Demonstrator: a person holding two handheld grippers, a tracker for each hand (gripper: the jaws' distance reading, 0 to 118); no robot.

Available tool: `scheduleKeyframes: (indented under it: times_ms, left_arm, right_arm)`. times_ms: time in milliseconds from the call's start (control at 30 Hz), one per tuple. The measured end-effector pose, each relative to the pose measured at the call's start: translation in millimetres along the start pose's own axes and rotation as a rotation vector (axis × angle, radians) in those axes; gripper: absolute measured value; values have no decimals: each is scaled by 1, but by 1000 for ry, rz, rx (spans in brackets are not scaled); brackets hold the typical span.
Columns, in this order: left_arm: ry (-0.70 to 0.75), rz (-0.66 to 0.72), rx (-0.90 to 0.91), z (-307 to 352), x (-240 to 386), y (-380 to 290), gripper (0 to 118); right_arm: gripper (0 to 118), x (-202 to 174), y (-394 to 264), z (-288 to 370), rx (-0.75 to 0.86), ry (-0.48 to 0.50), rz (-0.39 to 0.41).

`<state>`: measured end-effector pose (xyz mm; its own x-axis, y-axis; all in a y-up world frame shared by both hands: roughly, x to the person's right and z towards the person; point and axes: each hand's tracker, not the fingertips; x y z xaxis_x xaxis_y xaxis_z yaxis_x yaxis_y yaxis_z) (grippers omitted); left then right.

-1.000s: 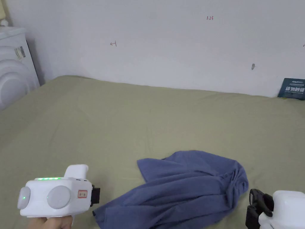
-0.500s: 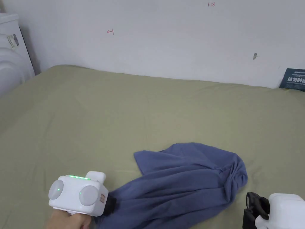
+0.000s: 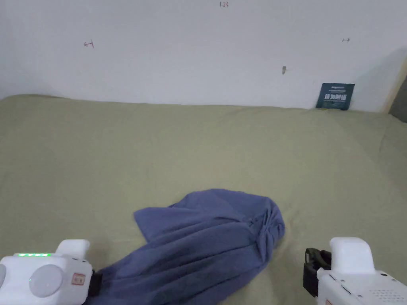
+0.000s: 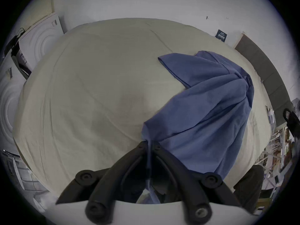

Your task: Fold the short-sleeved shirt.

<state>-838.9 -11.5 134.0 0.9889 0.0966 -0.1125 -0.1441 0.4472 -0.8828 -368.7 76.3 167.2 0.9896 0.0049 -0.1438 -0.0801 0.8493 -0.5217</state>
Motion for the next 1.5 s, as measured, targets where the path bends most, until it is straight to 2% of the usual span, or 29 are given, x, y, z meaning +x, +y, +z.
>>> scheduleKeyframes:
  times_ms: [67,100,200,367,533,567,633,667,700,800,900,933,967,1000,1100,1200,1300,1500]
  left_arm:
    - [-9,0,12,-1,-2,-1,1]
    - [-5,-7,23,27,28,-11,1]
    - [-5,-29,36,32,34,-16,1]
    - [-22,-35,48,45,41,-15,1]
    - [-37,-32,41,46,40,-15,1]
    - [-38,-28,39,46,40,-16,1]
    - [-44,-29,30,40,34,-13,1]
    - [-40,-32,28,38,35,-14,1]
    - [-38,-32,27,38,36,-15,1]
    - [-42,-23,24,33,33,-13,1]
    - [-49,-15,23,30,29,-10,1]
    - [-51,-9,21,30,29,-10,1]
    - [-53,-8,21,30,28,-10,1]
    - [-53,-10,20,31,28,-9,1]
    - [-66,9,15,35,22,-6,1]
    - [-61,-3,17,55,16,-1,1]
    - [-72,16,94,95,7,8,1]
    - [-83,71,283,194,-14,43,1]
  right_arm:
    - [1,10,7,-19,-17,-8,-5]
    - [1,14,12,-31,-30,-18,0]
    - [1,24,30,-68,-65,-19,-5]
    - [1,36,55,-135,-133,23,-44]
    - [1,43,67,-183,-231,149,-103]
    - [15,43,69,-187,-268,176,-131]
    - [89,42,71,-203,-342,198,-160]
    - [113,41,69,-209,-371,229,-168]
    - [114,42,69,-211,-350,220,-163]
    - [114,38,67,-225,-342,125,-108]
    - [110,42,66,-241,-408,137,-123]
    - [95,44,65,-242,-407,142,-120]
    - [40,46,66,-240,-406,142,-115]
    - [8,44,66,-238,-407,128,-100]
    - [7,46,72,-218,-392,181,-157]
    - [7,41,88,-187,-346,173,-74]
    - [7,47,110,-143,-291,218,-75]
    - [7,51,161,-47,-123,247,-56]
